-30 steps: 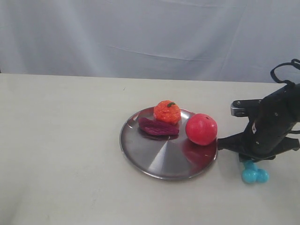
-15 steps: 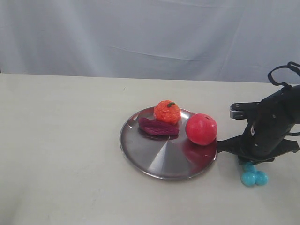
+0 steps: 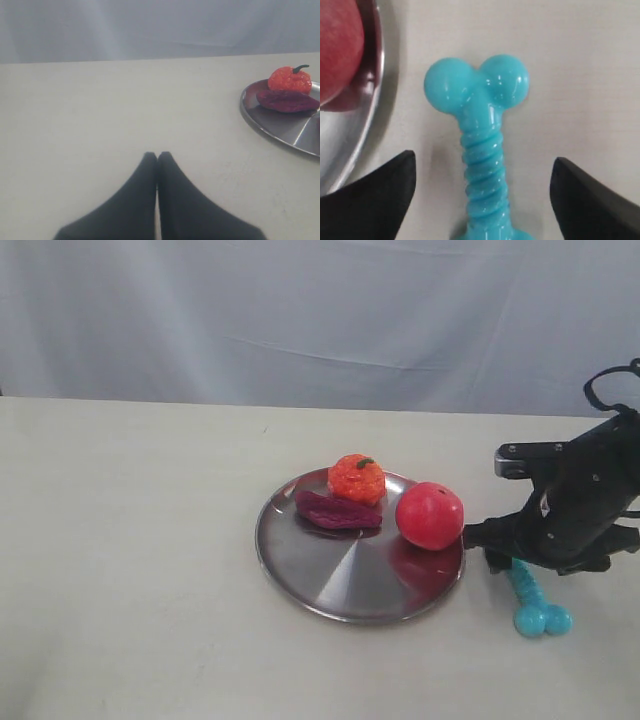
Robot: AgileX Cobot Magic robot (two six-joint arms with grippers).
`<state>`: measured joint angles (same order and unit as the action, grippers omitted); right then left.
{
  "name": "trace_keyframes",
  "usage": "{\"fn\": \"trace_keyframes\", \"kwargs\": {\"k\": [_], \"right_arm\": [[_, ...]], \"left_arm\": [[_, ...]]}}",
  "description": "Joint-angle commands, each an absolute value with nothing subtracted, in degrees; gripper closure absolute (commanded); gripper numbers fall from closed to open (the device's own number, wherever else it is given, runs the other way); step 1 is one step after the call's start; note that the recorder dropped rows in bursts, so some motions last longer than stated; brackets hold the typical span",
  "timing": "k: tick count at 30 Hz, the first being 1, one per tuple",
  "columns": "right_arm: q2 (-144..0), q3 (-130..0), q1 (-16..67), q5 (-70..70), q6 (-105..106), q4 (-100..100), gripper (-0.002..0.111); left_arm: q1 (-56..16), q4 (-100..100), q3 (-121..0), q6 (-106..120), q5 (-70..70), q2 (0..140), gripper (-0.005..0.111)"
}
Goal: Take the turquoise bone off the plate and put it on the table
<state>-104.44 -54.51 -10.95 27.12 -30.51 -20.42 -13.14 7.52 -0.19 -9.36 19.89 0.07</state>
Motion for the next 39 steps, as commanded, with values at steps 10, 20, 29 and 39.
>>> {"fn": "trace_keyframes", "kwargs": {"k": [10,20,29,39], "right_arm": [[-82.05,-54.54,-9.02,46.48,-30.83,-21.21,0.041],[-56.8,-54.54,5.1,60.63,-32.18,-20.78,0.042],[-36.26,-54.54,24.77,69.53,-37.24,-18.23,0.093],[-35.53,-54.54,25.27,69.53,-35.15,-17.01,0.109]], "left_arm": [[-13.28,7.53,0.0,-9.4,19.85,0.0,0.107],[-13.28,7.53,0.0,-9.4,19.85,0.0,0.107],[-13.28,7.53,0.0,-9.4,19.85,0.0,0.107],[-13.28,7.53,0.0,-9.4,19.85,0.0,0.107]]}}
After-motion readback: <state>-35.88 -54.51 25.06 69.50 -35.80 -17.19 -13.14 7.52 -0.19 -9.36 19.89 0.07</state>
